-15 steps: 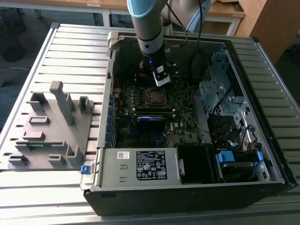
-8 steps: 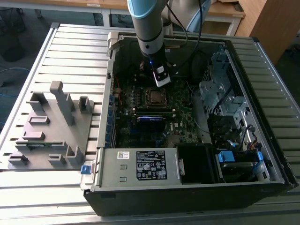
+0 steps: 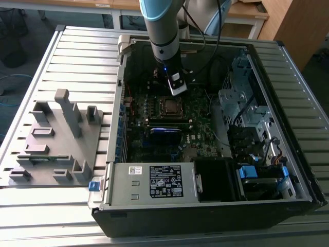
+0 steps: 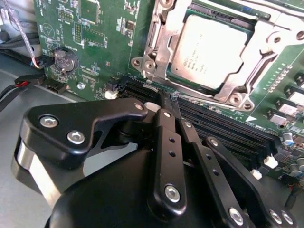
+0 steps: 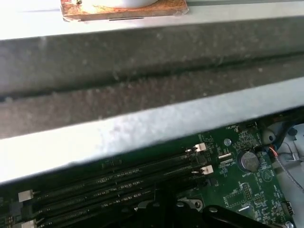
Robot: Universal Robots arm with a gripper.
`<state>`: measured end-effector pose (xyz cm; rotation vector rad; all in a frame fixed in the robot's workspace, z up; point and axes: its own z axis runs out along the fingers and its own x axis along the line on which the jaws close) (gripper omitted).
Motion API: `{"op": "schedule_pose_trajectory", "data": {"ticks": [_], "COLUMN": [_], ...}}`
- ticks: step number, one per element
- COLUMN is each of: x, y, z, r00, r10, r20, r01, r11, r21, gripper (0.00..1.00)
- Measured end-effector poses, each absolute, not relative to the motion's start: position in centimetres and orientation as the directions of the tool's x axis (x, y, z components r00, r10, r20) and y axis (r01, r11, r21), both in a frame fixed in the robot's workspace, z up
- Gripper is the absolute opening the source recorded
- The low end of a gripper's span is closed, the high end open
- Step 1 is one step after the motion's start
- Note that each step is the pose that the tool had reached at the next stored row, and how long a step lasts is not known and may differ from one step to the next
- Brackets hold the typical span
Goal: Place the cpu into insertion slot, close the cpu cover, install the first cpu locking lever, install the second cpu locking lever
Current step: 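Install the first cpu locking lever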
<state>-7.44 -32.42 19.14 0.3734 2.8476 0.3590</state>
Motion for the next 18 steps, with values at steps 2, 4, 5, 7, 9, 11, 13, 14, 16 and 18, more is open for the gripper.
{"op": "schedule_pose_trajectory", "data": {"ticks": [2, 4, 5, 7, 9, 11, 13, 14, 16, 18], "x": [-7.44, -7.44, -7.44, -7.44, -7.44, -7.44, -7.43, -7.43, -7.44, -7.44], "y": [-32.35, -32.29, -32.26, -32.25, -32.25, -32.25, -32.25, -32.25, -32.24, -32.22], "z": [19.08, 19.02, 19.0, 18.99, 18.99, 18.99, 19.01, 19.01, 19.01, 19.01], "r00": [-0.937, -0.937, -0.937, -0.937, -0.937, -0.937, -0.937, -0.937, -0.937, -0.937], "r10": [0.28, 0.28, 0.279, 0.279, 0.279, 0.279, 0.279, 0.279, 0.278, 0.278], "r20": [-0.21, -0.211, -0.211, -0.211, -0.211, -0.211, -0.211, -0.211, -0.212, -0.213], "r01": [0.22, 0.22, 0.22, 0.22, 0.22, 0.22, 0.22, 0.22, 0.22, 0.22], "r11": [0.937, 0.938, 0.938, 0.939, 0.939, 0.939, 0.939, 0.939, 0.939, 0.94], "r21": [0.27, 0.268, 0.267, 0.266, 0.265, 0.265, 0.265, 0.265, 0.263, 0.26], "gripper": [0.1, 0.1, 0.1, 0.1, 0.1, 0.1, 0.1, 0.1, 0.1, 0.1]}}
